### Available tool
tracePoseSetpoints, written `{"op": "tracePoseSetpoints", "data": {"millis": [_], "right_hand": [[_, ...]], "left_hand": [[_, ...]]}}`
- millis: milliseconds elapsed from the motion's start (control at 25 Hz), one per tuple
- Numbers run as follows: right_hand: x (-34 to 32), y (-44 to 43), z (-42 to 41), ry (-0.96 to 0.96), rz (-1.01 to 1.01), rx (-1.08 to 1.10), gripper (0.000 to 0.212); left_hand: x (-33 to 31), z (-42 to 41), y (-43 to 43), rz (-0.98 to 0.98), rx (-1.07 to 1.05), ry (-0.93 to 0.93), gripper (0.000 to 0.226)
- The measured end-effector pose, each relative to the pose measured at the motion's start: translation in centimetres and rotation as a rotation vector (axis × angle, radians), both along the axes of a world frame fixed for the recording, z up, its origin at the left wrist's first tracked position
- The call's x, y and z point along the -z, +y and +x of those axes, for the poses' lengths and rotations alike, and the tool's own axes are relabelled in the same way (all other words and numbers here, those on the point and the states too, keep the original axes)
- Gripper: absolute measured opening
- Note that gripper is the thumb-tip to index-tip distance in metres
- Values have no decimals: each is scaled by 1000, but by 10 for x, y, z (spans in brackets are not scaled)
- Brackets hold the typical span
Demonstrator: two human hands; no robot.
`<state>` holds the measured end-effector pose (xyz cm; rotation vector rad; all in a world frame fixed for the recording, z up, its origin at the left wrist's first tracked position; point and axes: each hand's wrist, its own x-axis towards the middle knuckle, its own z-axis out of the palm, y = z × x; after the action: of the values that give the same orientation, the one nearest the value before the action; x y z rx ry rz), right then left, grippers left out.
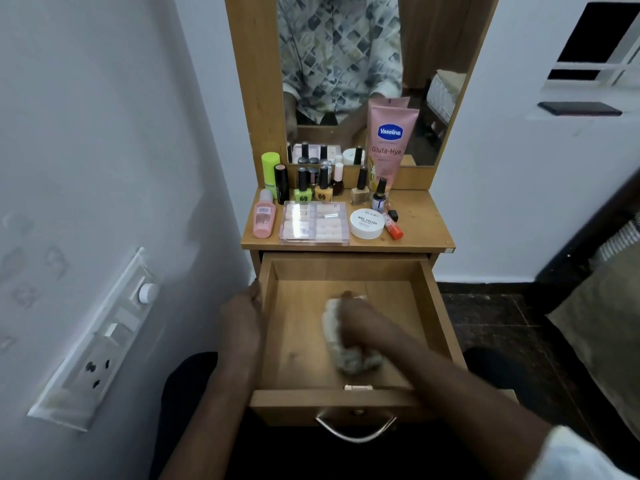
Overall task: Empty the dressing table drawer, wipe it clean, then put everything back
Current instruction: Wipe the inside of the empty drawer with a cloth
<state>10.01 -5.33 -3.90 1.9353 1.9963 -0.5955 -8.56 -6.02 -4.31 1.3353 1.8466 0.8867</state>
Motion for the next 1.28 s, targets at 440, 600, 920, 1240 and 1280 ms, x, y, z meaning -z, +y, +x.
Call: {"op": "tracePoseSetpoints", "data": {"millis": [440,600,920,1240,1280], "right_hand": [[-11,-30,-71,338,-79,-23,43],[-8,-28,-95,382,-17,-49,36],[-4,-40,40,-183,-133,-13,58],[5,-51,50,-69,73,190,50],[6,-52,50,-82,108,185,56]], "left_hand": [[5,-2,2,-10,-13,87,35],[3,-2,1,23,-46,56,32],[5,-1,1,20,-45,89,31],[-3,0,0,-16,-60,93,33],[-4,0,-1,-11,-57,93,33]]}}
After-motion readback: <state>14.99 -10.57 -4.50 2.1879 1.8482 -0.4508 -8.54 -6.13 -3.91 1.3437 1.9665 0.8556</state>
